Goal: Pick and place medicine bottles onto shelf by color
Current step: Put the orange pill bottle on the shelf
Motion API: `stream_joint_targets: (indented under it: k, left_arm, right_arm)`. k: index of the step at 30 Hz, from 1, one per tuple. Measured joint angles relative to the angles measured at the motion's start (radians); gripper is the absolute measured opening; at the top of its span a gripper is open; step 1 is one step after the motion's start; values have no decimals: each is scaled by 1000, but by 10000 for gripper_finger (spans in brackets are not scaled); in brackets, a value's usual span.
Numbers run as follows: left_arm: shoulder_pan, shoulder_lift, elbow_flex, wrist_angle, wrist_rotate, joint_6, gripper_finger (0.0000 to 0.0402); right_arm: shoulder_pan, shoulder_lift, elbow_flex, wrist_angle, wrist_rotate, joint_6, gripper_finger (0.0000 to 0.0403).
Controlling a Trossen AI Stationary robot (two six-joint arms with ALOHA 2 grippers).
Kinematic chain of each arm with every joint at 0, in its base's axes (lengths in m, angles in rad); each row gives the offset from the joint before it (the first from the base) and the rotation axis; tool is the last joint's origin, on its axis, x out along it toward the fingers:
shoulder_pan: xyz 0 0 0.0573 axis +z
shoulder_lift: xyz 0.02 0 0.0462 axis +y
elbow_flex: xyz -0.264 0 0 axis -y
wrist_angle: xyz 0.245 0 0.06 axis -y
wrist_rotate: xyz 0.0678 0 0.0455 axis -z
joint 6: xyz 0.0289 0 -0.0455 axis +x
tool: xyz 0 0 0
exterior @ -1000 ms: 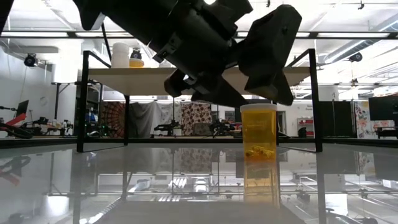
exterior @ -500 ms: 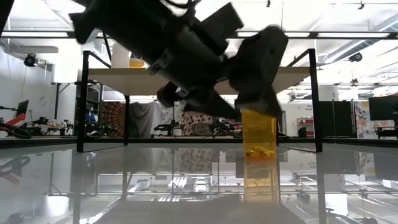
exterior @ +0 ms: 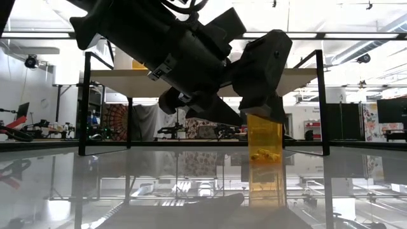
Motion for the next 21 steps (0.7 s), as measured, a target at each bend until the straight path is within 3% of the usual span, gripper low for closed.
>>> stream_joint_targets:
  k: [21]
  left_arm:
    - [-1, -1, 3, 0, 0, -5, 215]
  right_arm:
    - [0, 0, 0, -1, 0, 9, 13]
